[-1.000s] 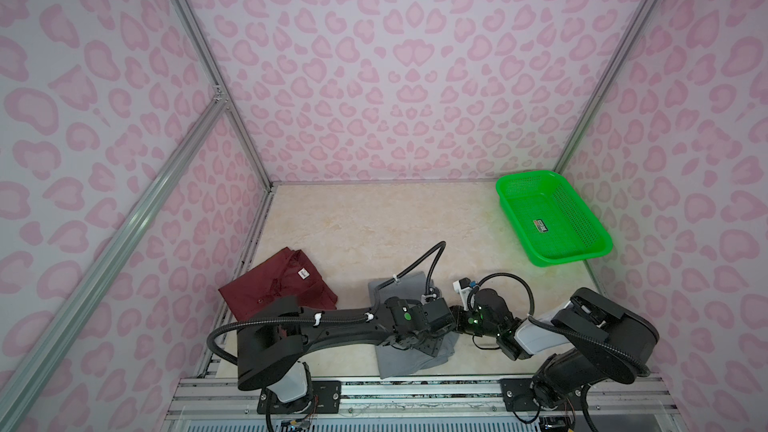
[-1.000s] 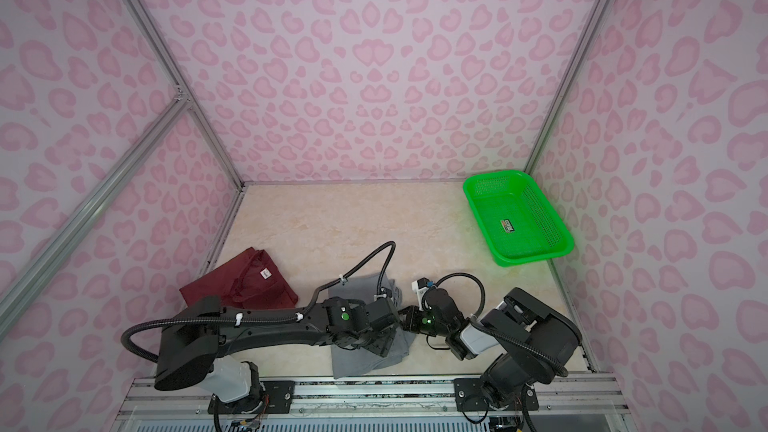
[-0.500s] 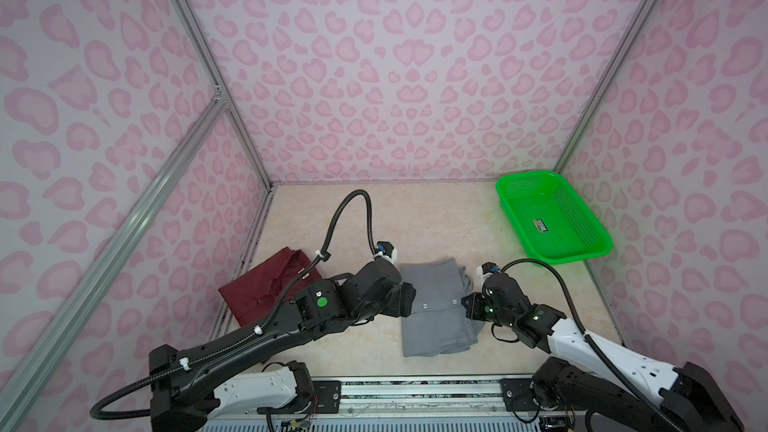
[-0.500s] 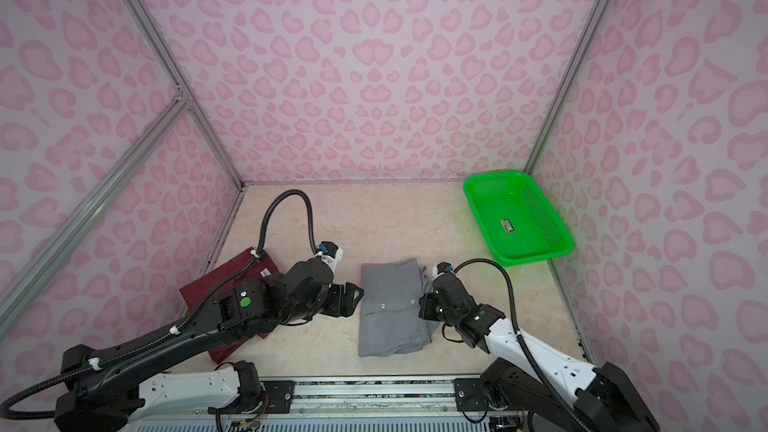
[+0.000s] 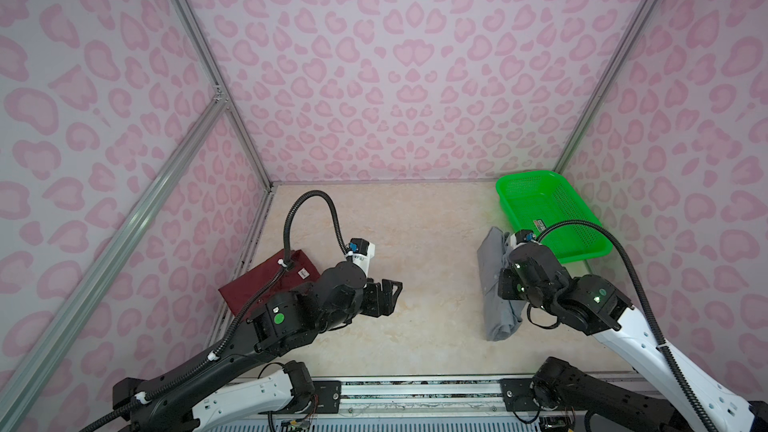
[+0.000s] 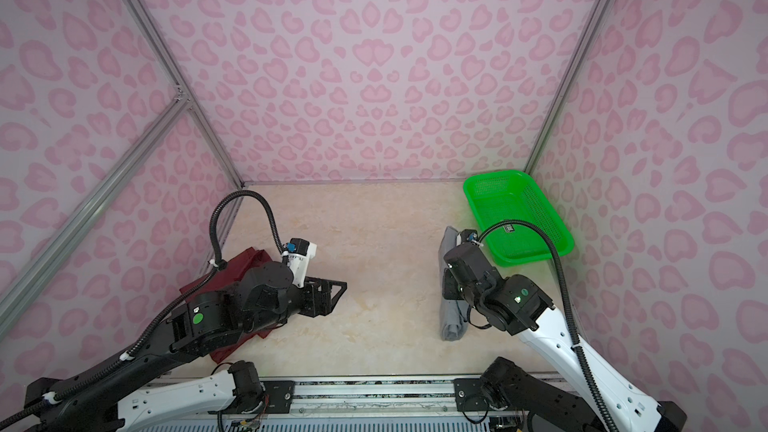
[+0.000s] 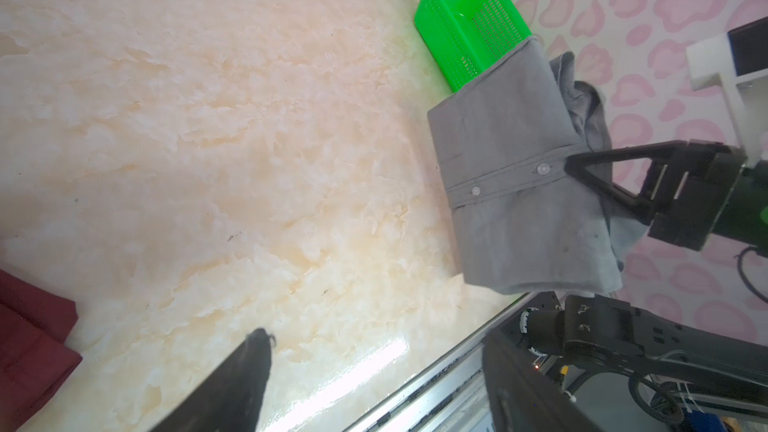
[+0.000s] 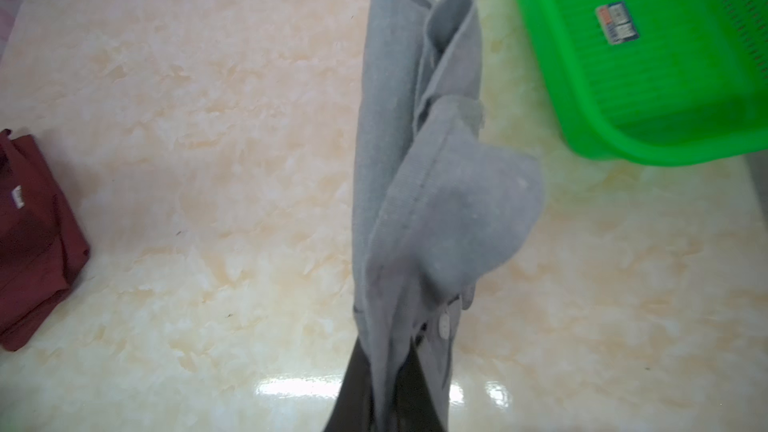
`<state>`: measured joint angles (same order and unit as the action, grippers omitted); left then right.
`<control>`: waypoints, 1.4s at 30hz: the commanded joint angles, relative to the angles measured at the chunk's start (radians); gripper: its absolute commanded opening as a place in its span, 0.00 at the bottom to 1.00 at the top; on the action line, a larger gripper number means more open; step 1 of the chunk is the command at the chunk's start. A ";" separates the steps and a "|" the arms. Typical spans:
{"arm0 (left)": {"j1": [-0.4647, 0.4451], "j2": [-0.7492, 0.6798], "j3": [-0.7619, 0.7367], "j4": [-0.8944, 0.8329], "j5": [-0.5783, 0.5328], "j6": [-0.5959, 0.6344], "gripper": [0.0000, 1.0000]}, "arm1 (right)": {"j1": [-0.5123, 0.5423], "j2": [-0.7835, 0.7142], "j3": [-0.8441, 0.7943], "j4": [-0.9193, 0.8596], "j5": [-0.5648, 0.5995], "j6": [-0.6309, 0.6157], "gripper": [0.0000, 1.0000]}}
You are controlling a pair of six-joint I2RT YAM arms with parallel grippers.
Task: Fold and stack the long sleeve shirts
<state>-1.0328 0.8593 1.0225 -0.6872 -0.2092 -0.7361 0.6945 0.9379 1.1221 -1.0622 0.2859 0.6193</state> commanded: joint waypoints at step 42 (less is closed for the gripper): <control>0.006 -0.453 -0.460 -0.092 -0.093 -0.264 0.82 | 0.482 0.817 0.388 0.211 -0.242 0.045 0.77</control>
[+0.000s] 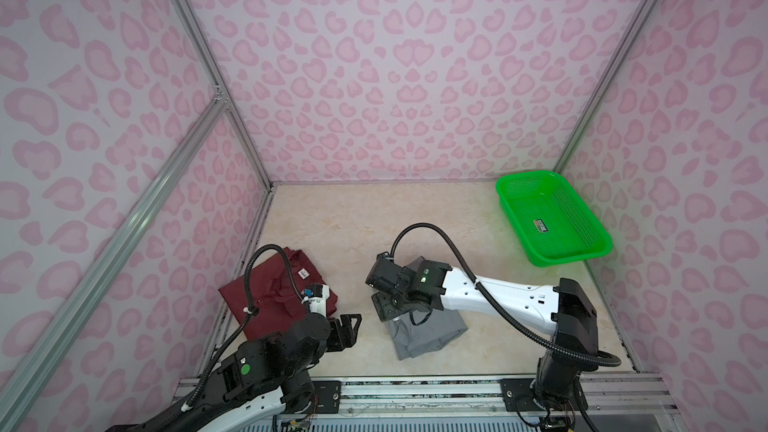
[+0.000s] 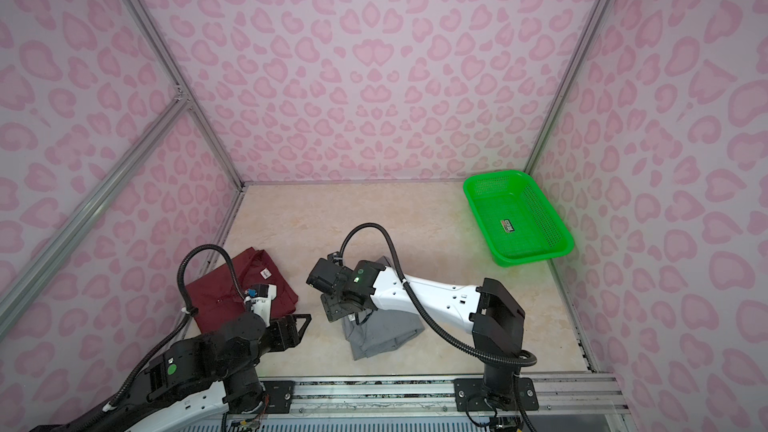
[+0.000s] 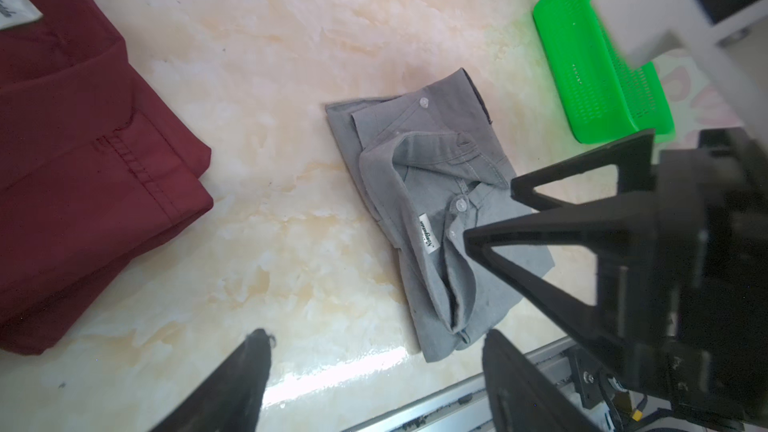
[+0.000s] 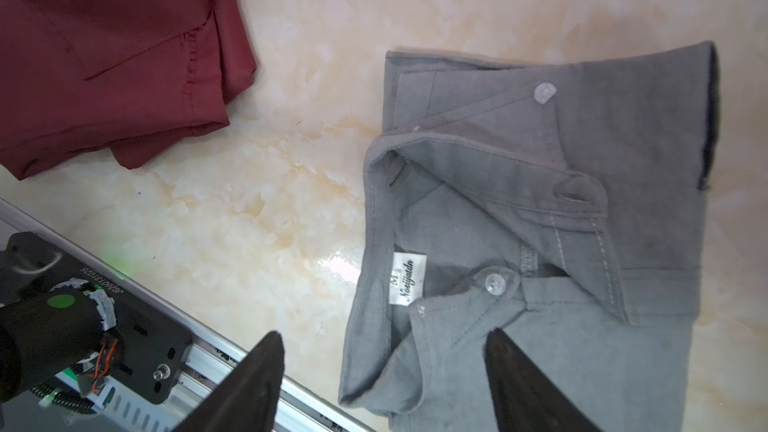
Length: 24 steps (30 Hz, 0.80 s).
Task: Fold and stack the long sleeve shirts
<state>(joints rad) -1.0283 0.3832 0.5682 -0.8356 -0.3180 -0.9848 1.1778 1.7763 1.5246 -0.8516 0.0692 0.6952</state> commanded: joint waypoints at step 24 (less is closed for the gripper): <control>0.018 0.343 -0.203 0.460 0.106 -0.091 0.82 | -0.355 -0.459 -0.879 0.328 -0.104 0.102 0.48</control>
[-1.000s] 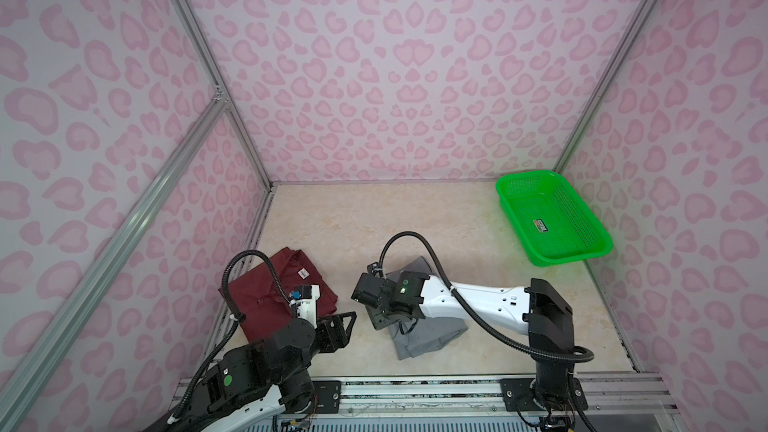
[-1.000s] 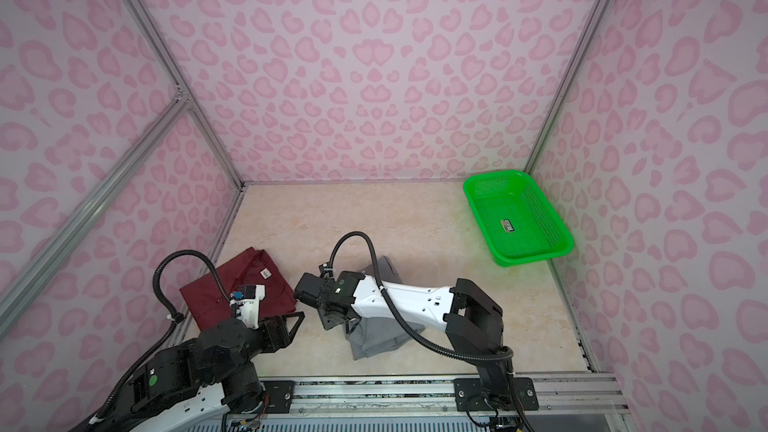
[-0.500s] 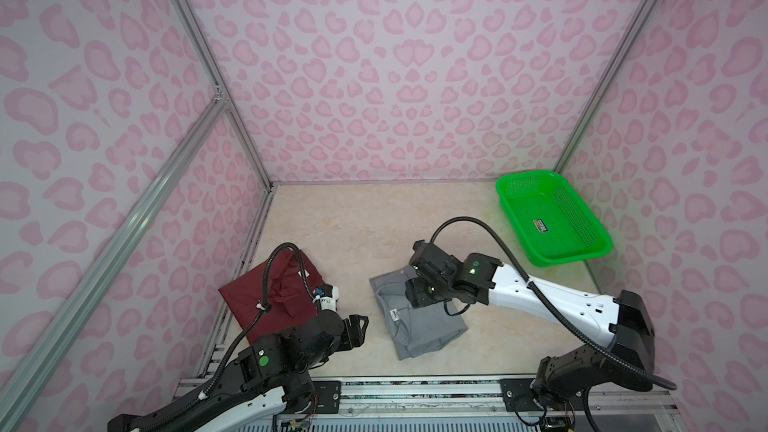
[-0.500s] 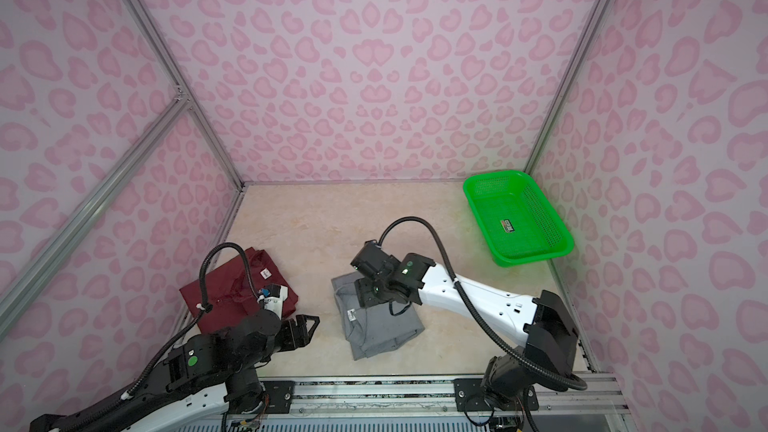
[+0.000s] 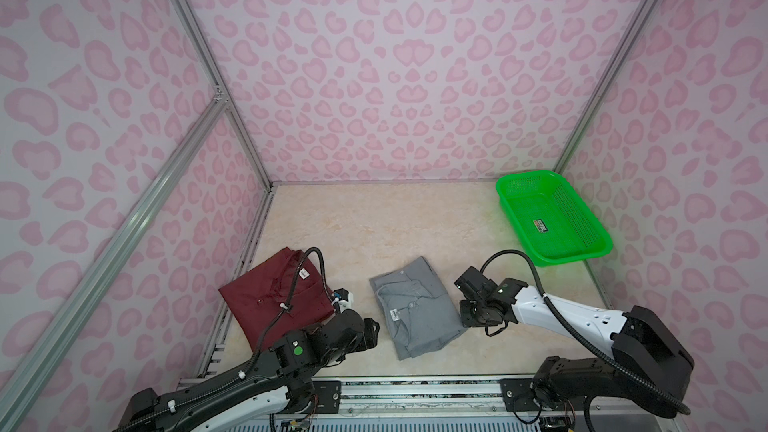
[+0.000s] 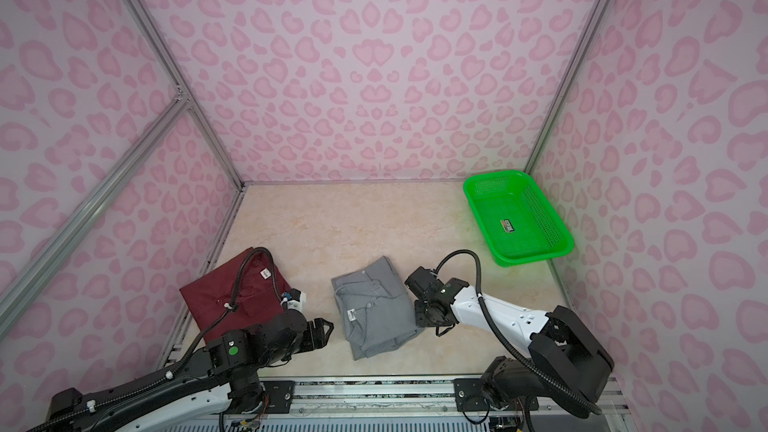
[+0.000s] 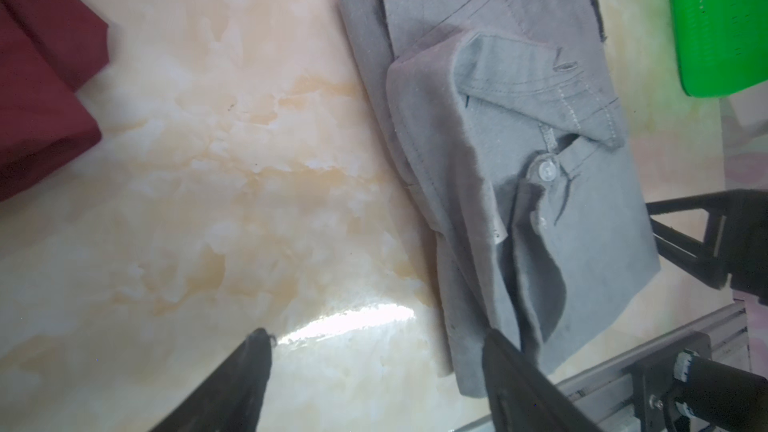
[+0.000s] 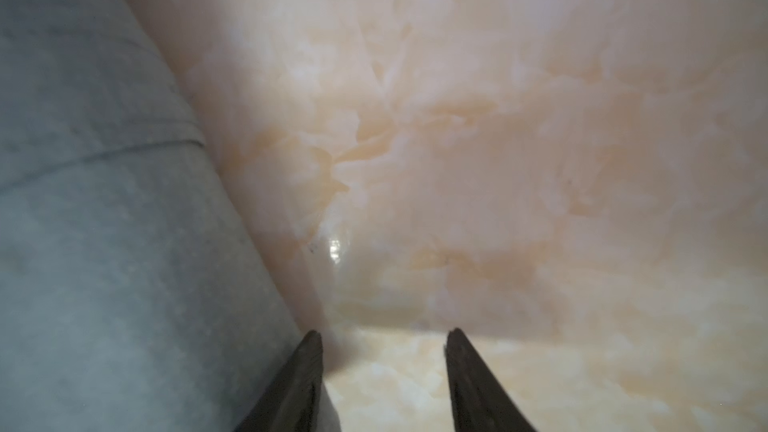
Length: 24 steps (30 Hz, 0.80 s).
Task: Fold and stack the long sleeve shirts
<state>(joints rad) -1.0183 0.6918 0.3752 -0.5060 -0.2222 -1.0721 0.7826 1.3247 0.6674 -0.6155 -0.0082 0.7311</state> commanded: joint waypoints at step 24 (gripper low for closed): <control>0.562 0.536 0.451 0.277 0.351 0.452 0.85 | 0.572 0.391 0.416 0.156 -0.002 0.154 0.61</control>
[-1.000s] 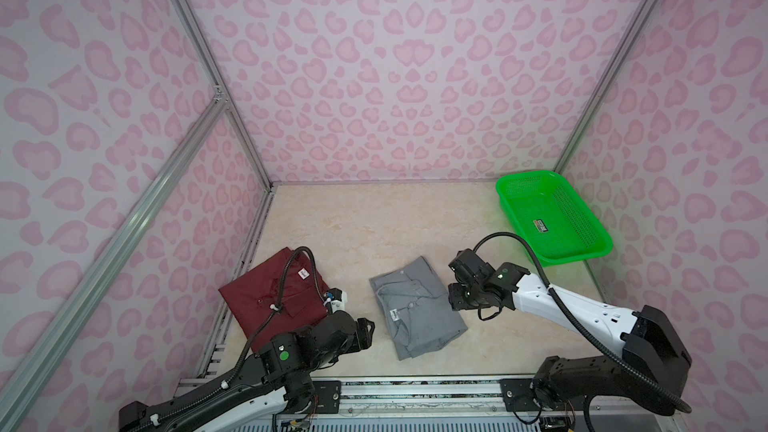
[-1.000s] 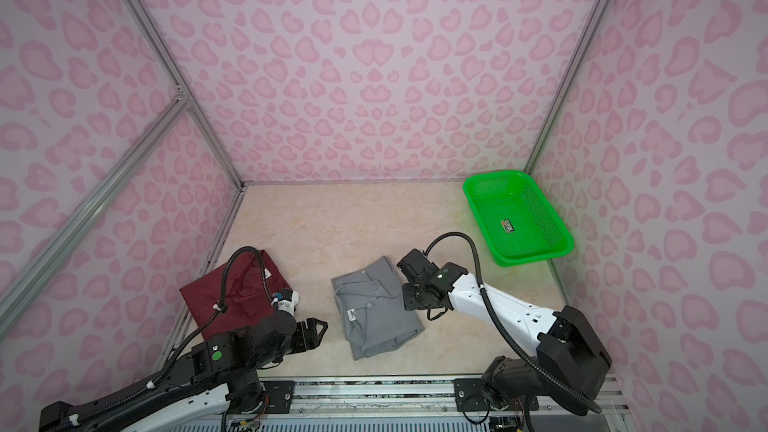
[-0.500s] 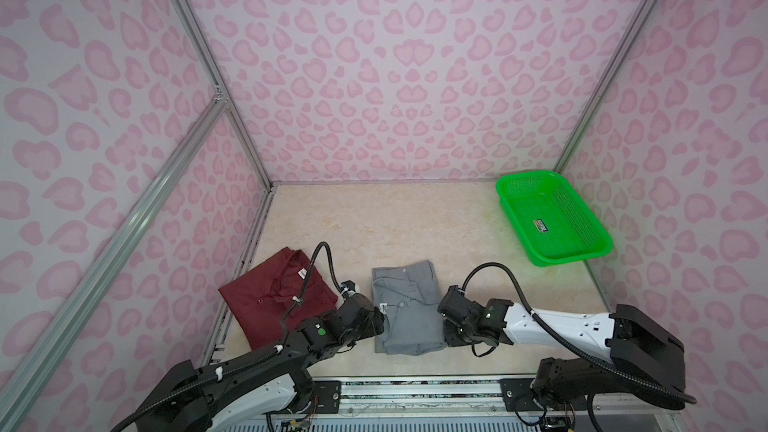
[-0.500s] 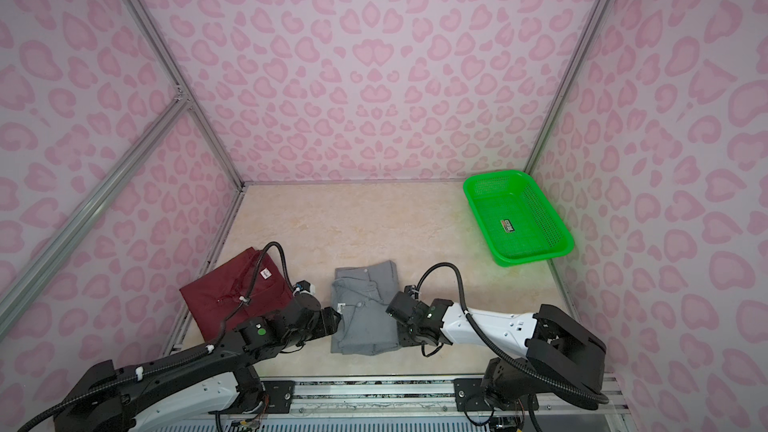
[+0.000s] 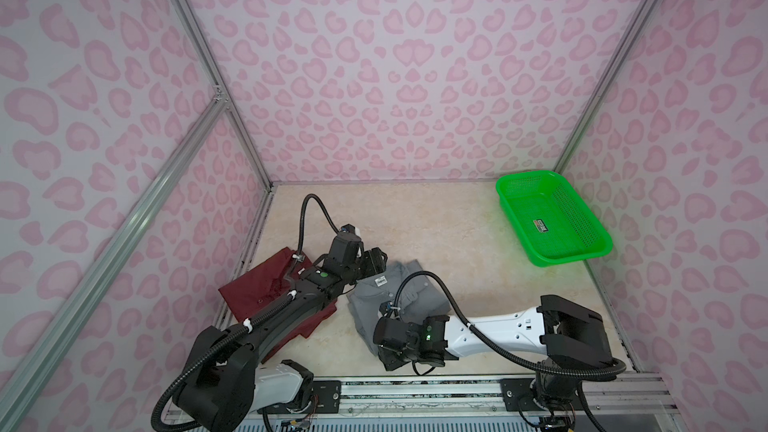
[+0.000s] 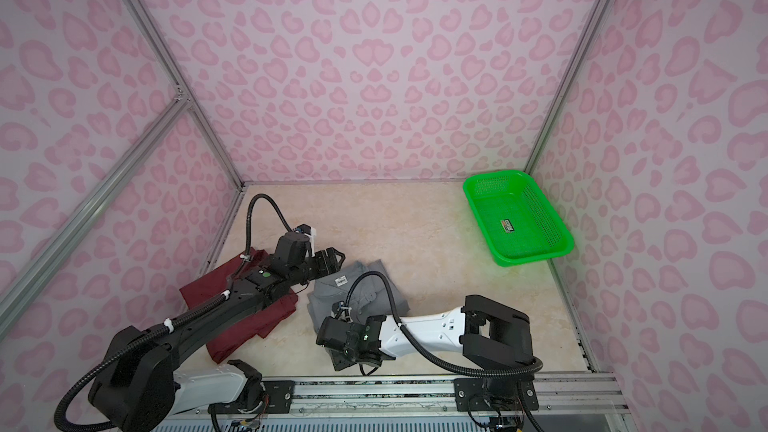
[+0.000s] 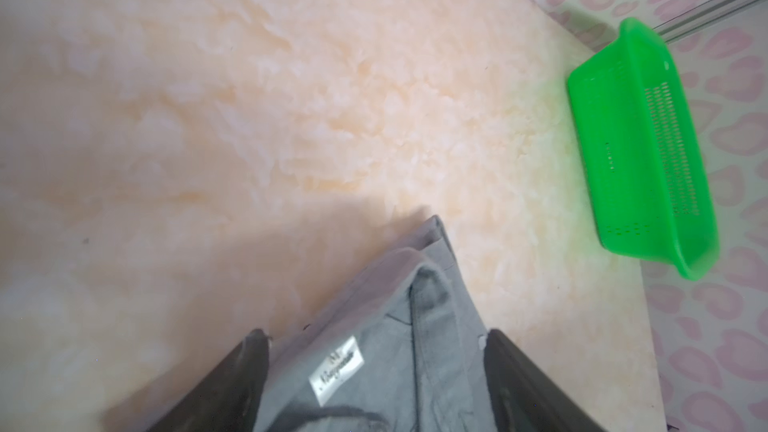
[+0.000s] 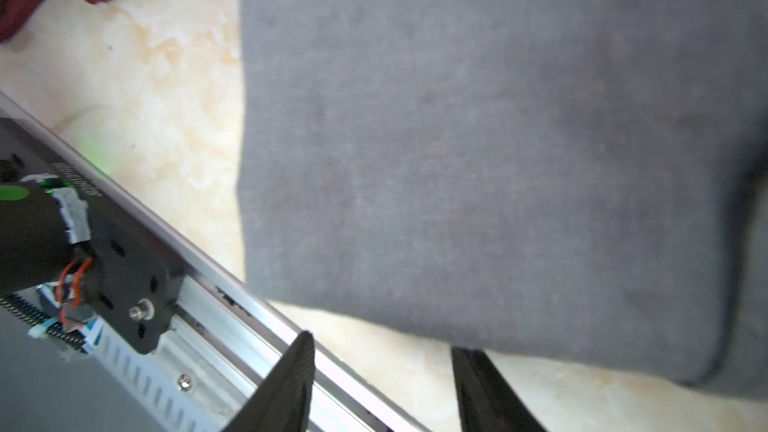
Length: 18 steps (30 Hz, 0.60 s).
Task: Fold and stack the long sleeve shirts
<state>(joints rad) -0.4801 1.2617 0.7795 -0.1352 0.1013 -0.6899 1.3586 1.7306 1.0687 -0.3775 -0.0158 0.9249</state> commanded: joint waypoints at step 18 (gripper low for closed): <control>-0.112 -0.548 -0.326 -0.380 0.035 -0.244 0.81 | -0.532 -0.261 -0.111 -0.207 -0.134 -0.422 0.66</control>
<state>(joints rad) -0.5640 0.7601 0.4923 -0.5274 0.1814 -0.8265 0.8669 1.4441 0.9756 -0.6178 -0.0803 0.5983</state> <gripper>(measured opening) 0.817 0.675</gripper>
